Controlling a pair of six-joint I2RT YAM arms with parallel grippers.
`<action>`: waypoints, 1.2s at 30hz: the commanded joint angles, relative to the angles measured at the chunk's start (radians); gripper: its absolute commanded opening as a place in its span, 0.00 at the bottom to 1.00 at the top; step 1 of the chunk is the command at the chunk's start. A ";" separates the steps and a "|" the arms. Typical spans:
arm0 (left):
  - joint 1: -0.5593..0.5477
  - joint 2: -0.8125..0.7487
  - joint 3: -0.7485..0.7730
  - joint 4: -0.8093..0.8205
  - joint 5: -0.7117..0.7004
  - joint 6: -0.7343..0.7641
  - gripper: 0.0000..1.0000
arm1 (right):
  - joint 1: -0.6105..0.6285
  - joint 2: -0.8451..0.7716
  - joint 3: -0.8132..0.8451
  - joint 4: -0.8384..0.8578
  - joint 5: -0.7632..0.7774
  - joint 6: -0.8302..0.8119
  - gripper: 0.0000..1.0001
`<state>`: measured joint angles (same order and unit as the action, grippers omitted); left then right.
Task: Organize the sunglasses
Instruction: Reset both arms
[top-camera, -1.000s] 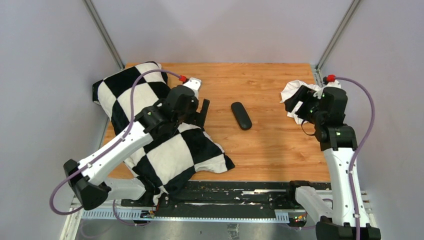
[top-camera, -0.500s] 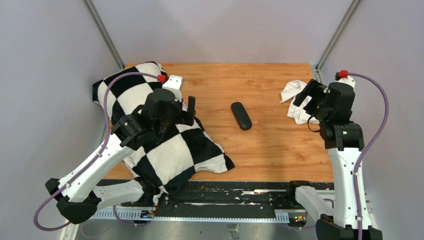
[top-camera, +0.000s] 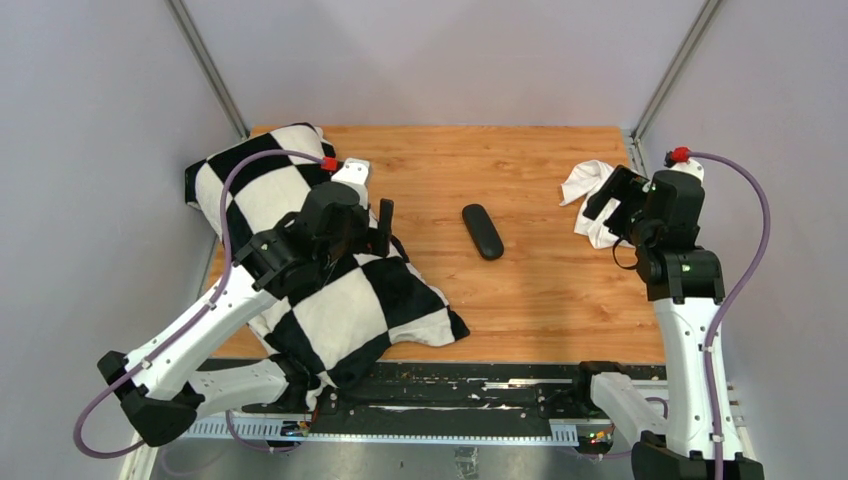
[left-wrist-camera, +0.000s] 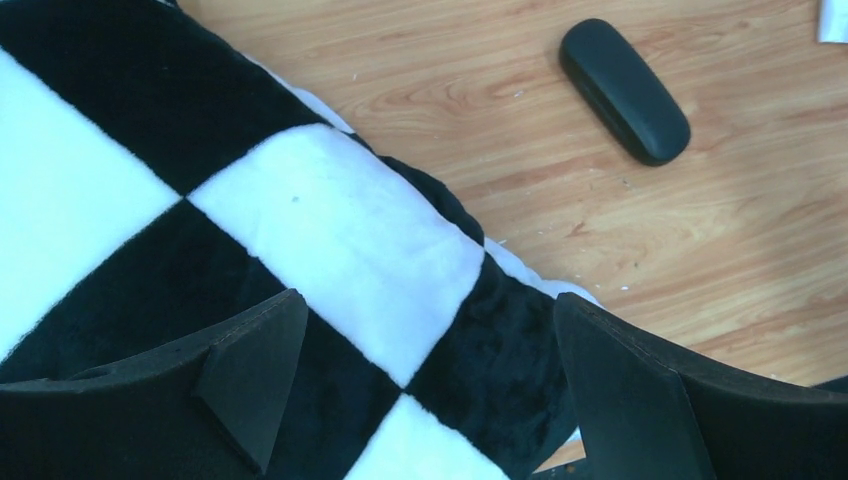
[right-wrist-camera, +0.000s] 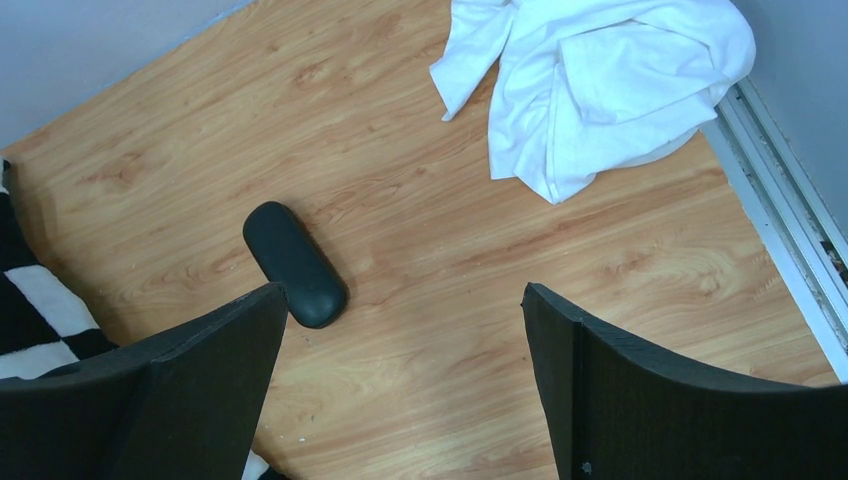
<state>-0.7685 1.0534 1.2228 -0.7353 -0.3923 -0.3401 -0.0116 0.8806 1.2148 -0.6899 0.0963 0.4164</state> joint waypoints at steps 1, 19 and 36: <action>0.042 -0.022 0.003 0.033 -0.040 -0.004 1.00 | -0.015 0.009 -0.028 -0.011 -0.027 -0.010 0.94; 0.213 -0.032 0.108 0.064 -0.017 -0.016 1.00 | -0.014 0.093 -0.028 0.057 -0.146 0.011 0.94; 0.254 0.103 0.141 0.163 0.346 -0.013 1.00 | -0.014 0.130 -0.023 0.067 -0.174 0.002 0.93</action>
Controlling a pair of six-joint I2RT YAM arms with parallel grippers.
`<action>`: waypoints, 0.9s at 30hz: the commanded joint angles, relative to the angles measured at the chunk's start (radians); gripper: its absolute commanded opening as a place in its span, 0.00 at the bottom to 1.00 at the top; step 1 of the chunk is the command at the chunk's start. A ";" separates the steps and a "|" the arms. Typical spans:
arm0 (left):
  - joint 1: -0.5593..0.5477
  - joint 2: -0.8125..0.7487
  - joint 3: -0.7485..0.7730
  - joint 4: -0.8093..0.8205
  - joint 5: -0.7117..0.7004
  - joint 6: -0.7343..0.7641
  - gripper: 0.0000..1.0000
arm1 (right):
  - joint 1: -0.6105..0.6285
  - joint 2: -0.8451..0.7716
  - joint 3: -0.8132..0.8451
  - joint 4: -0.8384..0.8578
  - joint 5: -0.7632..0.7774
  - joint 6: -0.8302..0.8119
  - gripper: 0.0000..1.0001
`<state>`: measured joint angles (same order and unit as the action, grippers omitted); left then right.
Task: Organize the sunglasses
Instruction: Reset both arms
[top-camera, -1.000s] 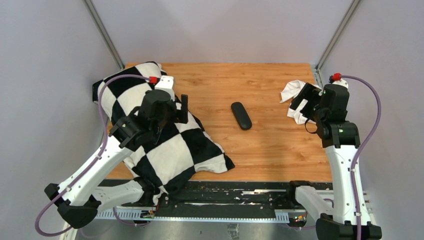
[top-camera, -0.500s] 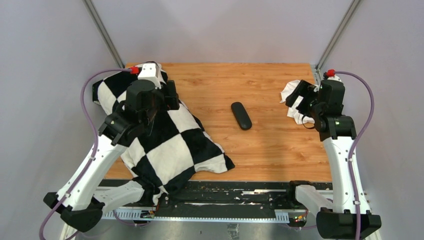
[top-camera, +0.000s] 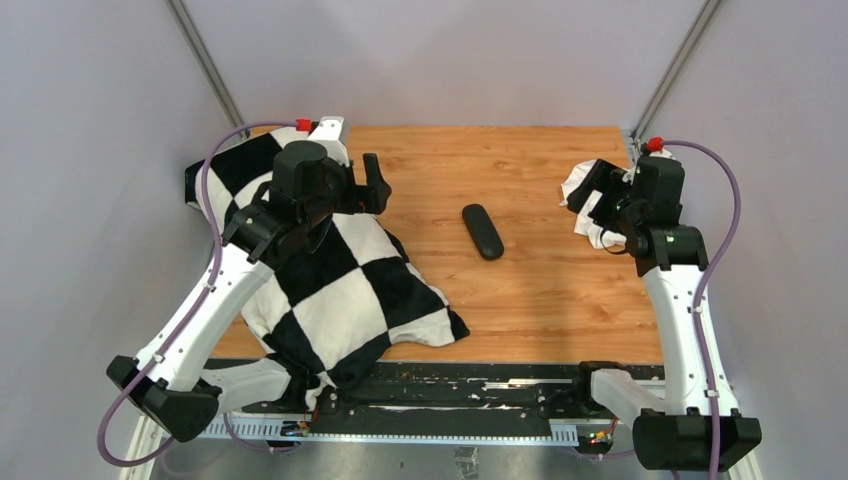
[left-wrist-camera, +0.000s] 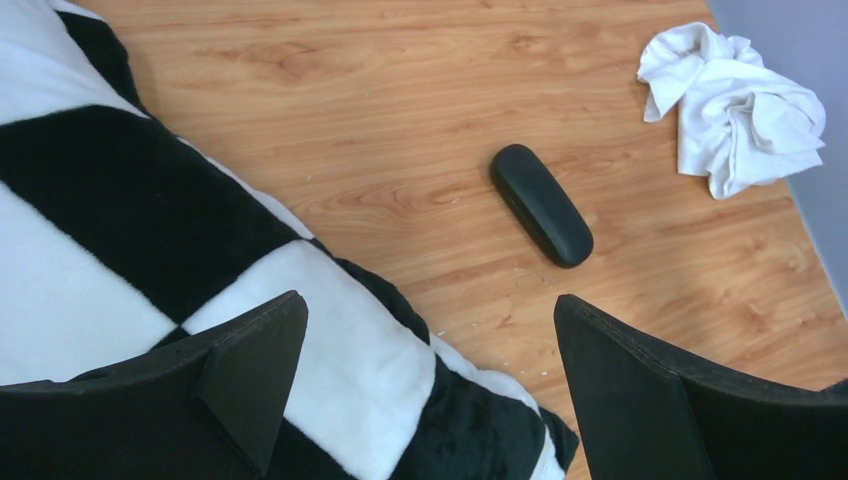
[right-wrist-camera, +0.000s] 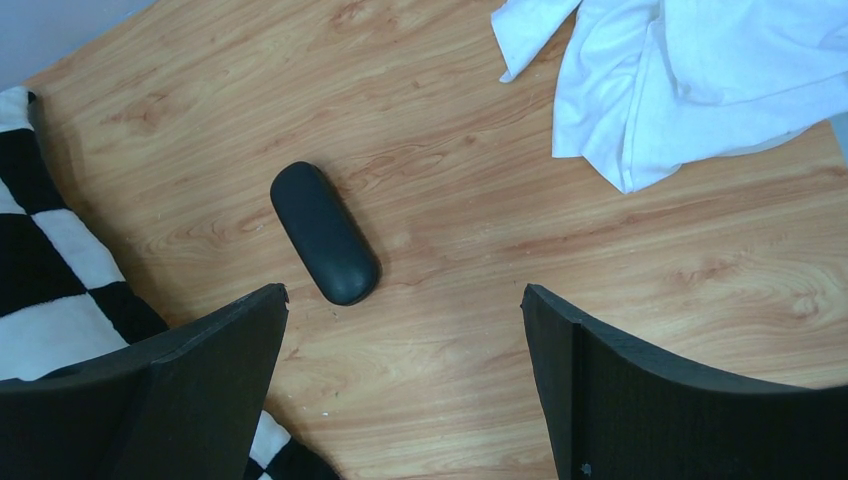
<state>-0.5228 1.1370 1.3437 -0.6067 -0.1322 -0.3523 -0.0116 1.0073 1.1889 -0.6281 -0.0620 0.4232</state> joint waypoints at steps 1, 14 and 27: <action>0.007 0.022 0.020 0.034 0.089 -0.001 1.00 | -0.014 0.005 0.001 0.007 -0.016 -0.004 0.93; 0.007 0.029 -0.071 0.196 0.083 -0.076 1.00 | -0.014 0.017 -0.027 0.080 -0.058 0.059 0.94; 0.007 0.087 -0.021 0.180 0.116 -0.079 1.00 | 0.001 -0.017 -0.087 0.178 -0.043 0.036 0.97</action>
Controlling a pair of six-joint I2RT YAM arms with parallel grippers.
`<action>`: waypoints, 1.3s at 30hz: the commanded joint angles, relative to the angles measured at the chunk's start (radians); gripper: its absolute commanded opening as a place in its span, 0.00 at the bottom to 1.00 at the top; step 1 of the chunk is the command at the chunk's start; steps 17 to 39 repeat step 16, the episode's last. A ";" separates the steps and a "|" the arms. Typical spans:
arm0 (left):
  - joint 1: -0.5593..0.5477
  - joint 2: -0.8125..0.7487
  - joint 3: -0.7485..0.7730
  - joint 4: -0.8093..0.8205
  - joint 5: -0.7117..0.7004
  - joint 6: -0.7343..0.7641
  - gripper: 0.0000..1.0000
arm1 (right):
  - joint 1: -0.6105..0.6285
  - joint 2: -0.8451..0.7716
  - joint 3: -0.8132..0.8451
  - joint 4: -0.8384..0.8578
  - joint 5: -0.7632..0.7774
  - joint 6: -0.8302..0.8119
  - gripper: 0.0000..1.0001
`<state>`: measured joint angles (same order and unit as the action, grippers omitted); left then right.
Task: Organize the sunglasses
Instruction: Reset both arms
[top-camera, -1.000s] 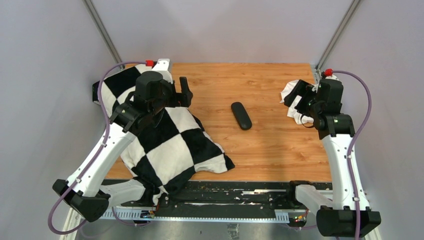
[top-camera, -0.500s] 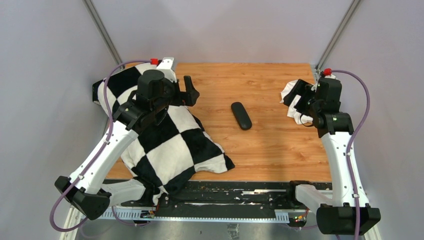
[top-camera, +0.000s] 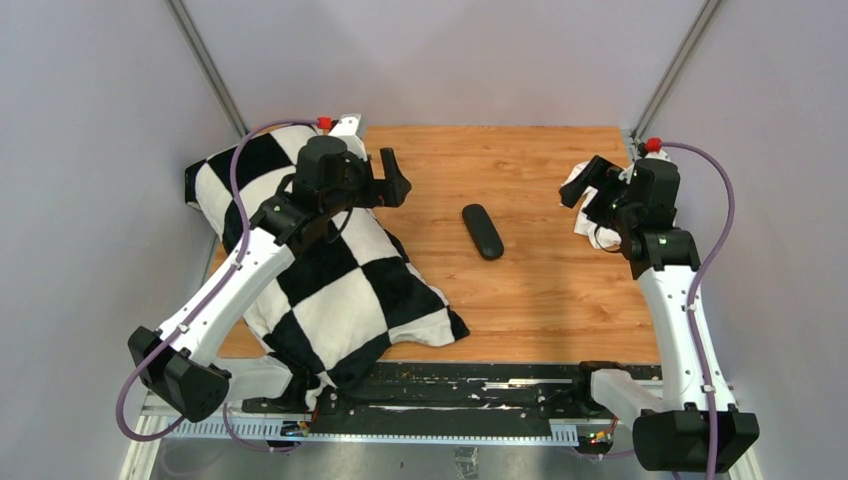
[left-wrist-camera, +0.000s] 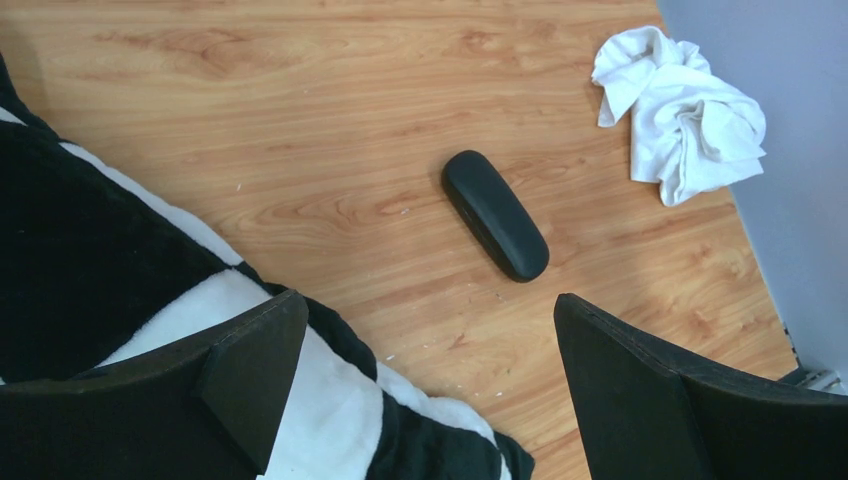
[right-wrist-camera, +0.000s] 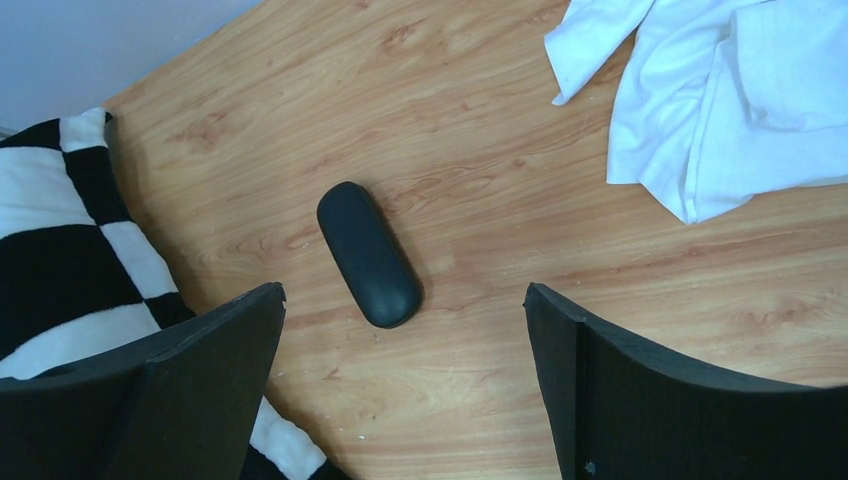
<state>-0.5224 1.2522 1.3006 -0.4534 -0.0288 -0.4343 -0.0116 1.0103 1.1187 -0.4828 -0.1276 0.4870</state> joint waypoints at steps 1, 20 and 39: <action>0.007 -0.028 0.025 0.019 0.017 0.005 1.00 | 0.001 -0.017 -0.011 0.024 0.027 -0.036 0.97; 0.007 -0.033 0.042 0.011 0.022 0.026 1.00 | 0.001 0.030 0.040 -0.062 0.062 -0.096 1.00; 0.007 -0.033 0.042 0.011 0.022 0.026 1.00 | 0.001 0.030 0.040 -0.062 0.062 -0.096 1.00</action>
